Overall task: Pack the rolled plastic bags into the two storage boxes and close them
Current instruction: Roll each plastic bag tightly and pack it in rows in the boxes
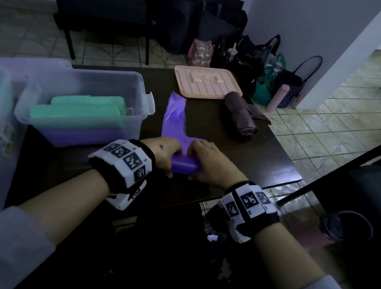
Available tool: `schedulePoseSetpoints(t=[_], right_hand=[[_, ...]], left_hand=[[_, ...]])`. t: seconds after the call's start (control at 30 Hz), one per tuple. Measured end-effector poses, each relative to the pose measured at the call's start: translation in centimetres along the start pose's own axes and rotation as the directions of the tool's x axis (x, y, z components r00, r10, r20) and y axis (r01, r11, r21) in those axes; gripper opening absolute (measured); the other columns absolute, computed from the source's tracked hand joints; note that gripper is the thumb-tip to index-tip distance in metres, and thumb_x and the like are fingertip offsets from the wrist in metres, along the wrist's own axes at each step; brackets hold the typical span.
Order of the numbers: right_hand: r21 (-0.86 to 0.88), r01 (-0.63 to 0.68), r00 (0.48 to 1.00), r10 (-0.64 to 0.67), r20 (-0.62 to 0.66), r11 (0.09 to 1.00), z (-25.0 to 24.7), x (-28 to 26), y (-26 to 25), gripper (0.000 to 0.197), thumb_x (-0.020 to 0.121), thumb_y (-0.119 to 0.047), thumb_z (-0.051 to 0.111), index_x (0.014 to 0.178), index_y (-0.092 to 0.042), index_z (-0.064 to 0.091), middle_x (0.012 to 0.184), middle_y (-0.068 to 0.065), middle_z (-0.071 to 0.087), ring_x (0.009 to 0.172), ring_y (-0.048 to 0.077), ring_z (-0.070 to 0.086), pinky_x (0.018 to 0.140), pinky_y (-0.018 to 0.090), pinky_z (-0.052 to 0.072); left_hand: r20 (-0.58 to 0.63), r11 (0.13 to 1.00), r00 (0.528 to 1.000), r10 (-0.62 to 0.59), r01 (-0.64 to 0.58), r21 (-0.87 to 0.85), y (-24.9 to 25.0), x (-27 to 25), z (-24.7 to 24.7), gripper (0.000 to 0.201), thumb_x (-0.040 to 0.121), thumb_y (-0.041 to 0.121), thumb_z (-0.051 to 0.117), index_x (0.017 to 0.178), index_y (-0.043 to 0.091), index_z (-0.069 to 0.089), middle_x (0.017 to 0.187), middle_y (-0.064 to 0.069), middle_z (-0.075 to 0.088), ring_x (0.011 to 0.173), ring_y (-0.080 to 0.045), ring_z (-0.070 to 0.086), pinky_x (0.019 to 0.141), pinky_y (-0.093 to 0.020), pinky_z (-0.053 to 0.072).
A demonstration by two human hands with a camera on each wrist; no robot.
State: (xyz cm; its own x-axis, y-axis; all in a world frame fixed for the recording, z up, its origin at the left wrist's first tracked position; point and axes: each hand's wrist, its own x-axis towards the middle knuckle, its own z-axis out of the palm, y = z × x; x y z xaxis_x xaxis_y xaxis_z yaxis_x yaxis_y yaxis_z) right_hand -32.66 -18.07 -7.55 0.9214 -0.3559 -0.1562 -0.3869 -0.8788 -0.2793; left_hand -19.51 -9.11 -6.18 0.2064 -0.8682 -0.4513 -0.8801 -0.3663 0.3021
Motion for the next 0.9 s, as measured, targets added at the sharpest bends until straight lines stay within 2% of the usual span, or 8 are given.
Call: schedulePoseSetpoints(t=[0.17, 0.27, 0.4, 0.47, 0.57, 0.63, 0.77, 0.9], right_hand=[[0.149, -0.072, 0.996, 0.064, 0.060, 0.986, -0.7, 0.4, 0.3, 0.054, 0.069, -0.019, 0.081, 0.117, -0.013, 0.059, 0.118, 0.006, 0.059, 0.107, 0.022, 0.055, 0.084, 0.022, 0.037], [0.140, -0.079, 0.991, 0.062, 0.122, 0.987, -1.3, 0.8, 0.4, 0.057, 0.075, -0.024, 0.077, 0.126, -0.013, 0.057, 0.123, 0.007, 0.060, 0.112, 0.021, 0.055, 0.085, 0.019, 0.036], [0.154, -0.120, 0.964, 0.078, 0.256, 0.981, -1.9, 1.4, 0.5, 0.047, 0.086, -0.031, 0.065, 0.129, -0.014, 0.055, 0.123, 0.008, 0.060, 0.104, 0.017, 0.056, 0.086, 0.021, 0.038], [0.200, -0.150, 0.947, 0.082, 0.312, 0.968, -2.0, 1.6, 0.6, 0.043, 0.091, -0.029, 0.059, 0.131, -0.015, 0.054, 0.124, 0.007, 0.060, 0.100, 0.013, 0.054, 0.086, 0.020, 0.037], [0.203, -0.204, 0.929, 0.125, 0.347, 0.958, -2.0, 1.7, 0.5, 0.051, 0.093, -0.029, 0.056, 0.139, -0.015, 0.041, 0.136, 0.006, 0.049, 0.117, 0.016, 0.050, 0.097, 0.022, 0.035], [0.219, -0.229, 0.940, 0.156, 0.305, 0.948, -1.8, 1.9, 0.4, 0.048, 0.091, -0.027, 0.058, 0.134, -0.014, 0.041, 0.134, 0.007, 0.048, 0.119, 0.019, 0.048, 0.097, 0.024, 0.035], [0.105, -0.129, 0.991, 0.124, 0.058, 0.986, -0.8, 1.6, -0.6, 0.036, 0.085, -0.021, 0.060, 0.118, -0.013, 0.049, 0.122, 0.011, 0.049, 0.116, 0.028, 0.045, 0.099, 0.038, 0.039], [-0.058, -0.115, 0.993, 0.115, -0.016, 0.992, 0.9, 0.6, -3.0, 0.065, 0.076, -0.031, 0.073, 0.130, -0.012, 0.041, 0.125, 0.011, 0.043, 0.117, 0.028, 0.040, 0.093, 0.043, 0.041]], left_hand=[[0.132, 0.999, 0.991, -0.002, 0.007, -0.036, -0.6, 0.1, -1.2, 0.057, 0.076, 0.021, 0.076, 0.129, 0.014, 0.055, 0.122, -0.005, 0.060, 0.109, -0.022, 0.058, 0.096, -0.030, 0.046], [-0.005, 0.999, 1.000, -0.001, 0.001, -0.046, -0.9, -0.1, -1.0, 0.071, 0.071, 0.020, 0.079, 0.134, 0.016, 0.046, 0.135, -0.003, 0.047, 0.124, -0.022, 0.045, 0.103, -0.030, 0.037], [-0.212, 0.998, 0.976, 0.045, -0.051, -0.022, -0.7, -1.0, -0.4, 0.051, 0.075, 0.011, 0.074, 0.121, 0.015, 0.051, 0.126, -0.005, 0.046, 0.120, -0.020, 0.043, 0.099, -0.031, 0.038], [-0.229, 0.998, 0.972, 0.059, -0.063, -0.009, -0.7, -1.3, 0.0, 0.051, 0.075, 0.012, 0.074, 0.121, 0.014, 0.052, 0.126, -0.005, 0.049, 0.119, -0.020, 0.046, 0.099, -0.030, 0.038], [-0.199, 0.999, 0.979, 0.049, -0.053, -0.010, -0.7, -1.4, 0.5, 0.060, 0.073, 0.014, 0.076, 0.126, 0.015, 0.049, 0.128, -0.004, 0.047, 0.121, -0.019, 0.044, 0.099, -0.031, 0.037], [-0.203, 0.999, 0.978, 0.054, -0.054, 0.005, -0.8, -1.2, 0.7, 0.062, 0.072, 0.014, 0.076, 0.127, 0.015, 0.047, 0.129, -0.005, 0.046, 0.121, -0.020, 0.043, 0.099, -0.030, 0.035], [-0.130, 1.000, 0.991, 0.026, -0.024, 0.014, -1.1, -0.4, 0.3, 0.061, 0.078, 0.016, 0.072, 0.132, 0.012, 0.044, 0.134, -0.009, 0.046, 0.123, -0.022, 0.045, 0.100, -0.029, 0.035], [-0.033, 0.999, 0.999, 0.017, -0.018, -0.032, -1.5, 0.1, -0.7, 0.054, 0.081, 0.016, 0.068, 0.131, 0.013, 0.047, 0.131, -0.009, 0.052, 0.118, -0.022, 0.051, 0.093, -0.027, 0.039]])
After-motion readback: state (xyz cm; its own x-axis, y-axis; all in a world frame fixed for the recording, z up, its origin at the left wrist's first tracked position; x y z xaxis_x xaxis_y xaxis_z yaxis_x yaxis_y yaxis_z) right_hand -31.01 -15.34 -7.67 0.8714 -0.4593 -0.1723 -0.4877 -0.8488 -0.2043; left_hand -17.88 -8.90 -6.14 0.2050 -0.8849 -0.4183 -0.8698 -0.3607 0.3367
